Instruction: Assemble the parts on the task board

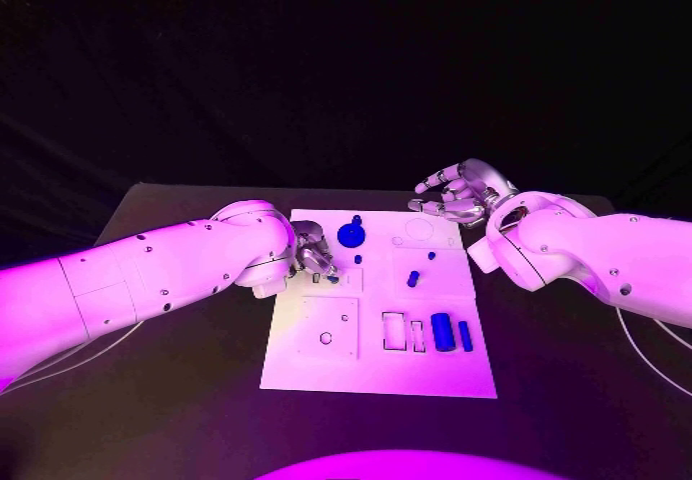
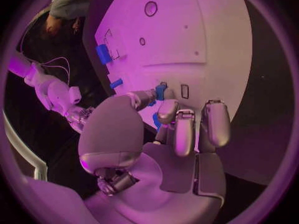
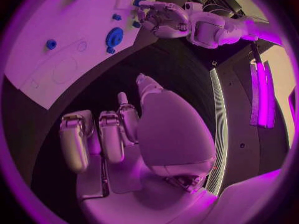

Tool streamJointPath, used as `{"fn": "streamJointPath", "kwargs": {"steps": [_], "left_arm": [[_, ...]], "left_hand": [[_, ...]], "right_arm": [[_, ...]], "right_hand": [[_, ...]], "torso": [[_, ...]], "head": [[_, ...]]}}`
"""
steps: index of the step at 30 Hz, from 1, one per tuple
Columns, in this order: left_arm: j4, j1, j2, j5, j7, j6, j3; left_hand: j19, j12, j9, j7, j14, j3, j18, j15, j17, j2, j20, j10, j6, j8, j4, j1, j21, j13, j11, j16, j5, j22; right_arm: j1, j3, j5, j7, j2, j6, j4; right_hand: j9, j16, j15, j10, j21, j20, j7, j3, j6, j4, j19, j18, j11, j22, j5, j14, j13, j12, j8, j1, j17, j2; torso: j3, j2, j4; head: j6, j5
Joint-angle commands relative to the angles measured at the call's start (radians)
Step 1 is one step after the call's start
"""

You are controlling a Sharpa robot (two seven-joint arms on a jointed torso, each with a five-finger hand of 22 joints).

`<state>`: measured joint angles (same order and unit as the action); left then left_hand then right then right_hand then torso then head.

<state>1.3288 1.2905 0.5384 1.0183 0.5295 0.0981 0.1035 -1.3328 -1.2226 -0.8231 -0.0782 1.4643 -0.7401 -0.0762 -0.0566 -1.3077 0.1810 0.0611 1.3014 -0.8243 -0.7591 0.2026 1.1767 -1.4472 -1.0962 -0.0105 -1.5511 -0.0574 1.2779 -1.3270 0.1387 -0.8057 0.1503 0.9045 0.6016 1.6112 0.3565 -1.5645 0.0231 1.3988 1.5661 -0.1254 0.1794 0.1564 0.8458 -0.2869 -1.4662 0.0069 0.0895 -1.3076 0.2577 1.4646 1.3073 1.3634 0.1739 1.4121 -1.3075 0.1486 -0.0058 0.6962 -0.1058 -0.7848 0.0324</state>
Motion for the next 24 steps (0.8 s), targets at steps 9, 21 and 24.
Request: {"fn": "streamJointPath", "kwargs": {"steps": [9,21,24], "left_arm": [[-0.002,-0.002,-0.003,0.007,-0.001,0.048,0.001],[-0.006,-0.002,-0.003,0.006,0.000,0.056,0.001],[-0.007,-0.002,-0.003,0.006,0.000,0.056,0.001]], "left_hand": [[-0.008,-0.003,-0.008,0.019,0.098,-0.181,0.010,-0.008,-0.240,-0.004,-0.004,0.014,-0.025,-0.010,-0.166,-0.015,-0.004,-0.003,-0.002,-0.007,-0.012,0.003],[-0.009,-0.004,-0.011,0.020,0.098,-0.187,0.010,-0.009,-0.241,-0.002,-0.004,0.017,-0.026,-0.013,-0.171,-0.019,-0.005,-0.006,-0.003,-0.008,-0.014,0.004],[-0.009,-0.006,-0.012,0.020,0.099,-0.189,0.010,-0.009,-0.241,-0.002,-0.004,0.018,-0.027,-0.013,-0.171,-0.019,-0.005,-0.007,-0.003,-0.008,-0.015,0.004]], "right_arm": [[0.001,0.000,-0.006,-0.006,-0.001,-0.014,0.000],[0.001,0.000,-0.006,-0.006,-0.001,-0.013,-0.001],[0.001,0.000,-0.006,-0.006,-0.001,-0.013,-0.001]], "right_hand": [[-0.002,0.004,-0.008,-0.007,0.005,0.007,-0.004,0.007,-0.001,-0.001,-0.105,-0.007,0.001,-0.263,-0.002,0.100,0.084,-0.005,0.003,-0.006,-0.239,0.002],[-0.002,0.005,-0.008,-0.007,0.005,0.008,-0.004,0.008,-0.001,-0.001,-0.105,-0.007,0.000,-0.263,-0.001,0.099,0.083,-0.005,0.005,-0.008,-0.238,0.003],[-0.002,0.005,-0.008,-0.007,0.005,0.008,-0.004,0.008,-0.001,-0.001,-0.105,-0.007,0.000,-0.263,-0.001,0.099,0.083,-0.005,0.005,-0.008,-0.238,0.003]], "torso": [[0.0001,0.000,0.0001],[-0.0002,0.000,-0.0003],[0.0000,0.000,-0.0004]], "head": [[-0.004,-0.001],[-0.005,-0.001],[-0.005,-0.001]]}}
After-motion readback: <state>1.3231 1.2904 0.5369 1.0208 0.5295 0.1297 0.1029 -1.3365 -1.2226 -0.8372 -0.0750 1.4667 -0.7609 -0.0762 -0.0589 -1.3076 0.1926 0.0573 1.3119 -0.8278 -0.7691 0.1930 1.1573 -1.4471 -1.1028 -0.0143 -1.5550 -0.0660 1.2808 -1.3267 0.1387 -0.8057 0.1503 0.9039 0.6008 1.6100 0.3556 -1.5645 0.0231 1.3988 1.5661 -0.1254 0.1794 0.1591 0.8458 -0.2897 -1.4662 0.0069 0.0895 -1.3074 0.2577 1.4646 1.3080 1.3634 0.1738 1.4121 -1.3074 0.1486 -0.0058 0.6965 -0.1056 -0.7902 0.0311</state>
